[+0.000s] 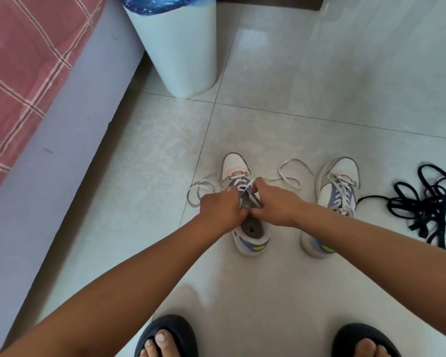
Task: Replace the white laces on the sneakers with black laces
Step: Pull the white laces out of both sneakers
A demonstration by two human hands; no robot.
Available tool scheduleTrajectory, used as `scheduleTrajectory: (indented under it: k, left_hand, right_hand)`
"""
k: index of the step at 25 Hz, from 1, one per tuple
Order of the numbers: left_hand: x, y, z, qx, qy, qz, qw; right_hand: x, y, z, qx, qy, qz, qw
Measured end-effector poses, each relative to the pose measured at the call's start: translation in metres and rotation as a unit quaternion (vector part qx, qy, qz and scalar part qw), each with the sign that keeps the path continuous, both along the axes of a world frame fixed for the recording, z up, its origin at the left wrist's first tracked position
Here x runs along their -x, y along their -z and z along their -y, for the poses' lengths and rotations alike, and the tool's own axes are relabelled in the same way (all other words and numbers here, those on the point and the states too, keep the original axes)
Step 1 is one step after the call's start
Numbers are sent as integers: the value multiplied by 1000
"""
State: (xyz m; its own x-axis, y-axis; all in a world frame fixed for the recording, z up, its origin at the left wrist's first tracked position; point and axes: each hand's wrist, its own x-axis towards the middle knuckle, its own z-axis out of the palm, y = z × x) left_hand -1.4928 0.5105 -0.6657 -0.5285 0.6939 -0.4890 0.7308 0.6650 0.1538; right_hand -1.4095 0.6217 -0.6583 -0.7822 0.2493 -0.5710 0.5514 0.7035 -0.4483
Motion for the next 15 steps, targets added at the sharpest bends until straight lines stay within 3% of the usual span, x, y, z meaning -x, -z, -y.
scheduleTrajectory:
  k: [3,7,11,15]
  left_hand:
    - [1,8,-4,-32,-23,-25,999]
    - [7,2,12,-113,-65,-24,991]
    - [12,-3,38,-162,-121,27,979]
    - [13,2,53,-165,-58,26,984]
  right_hand:
    - [3,12,4,-107,-13,-29,994]
    - [-7,21,-4,-55,53,-67,995]
    - [-28,20,-16,-21,42,-65,997]
    - [-38,16,-14,-39,7,-105,994]
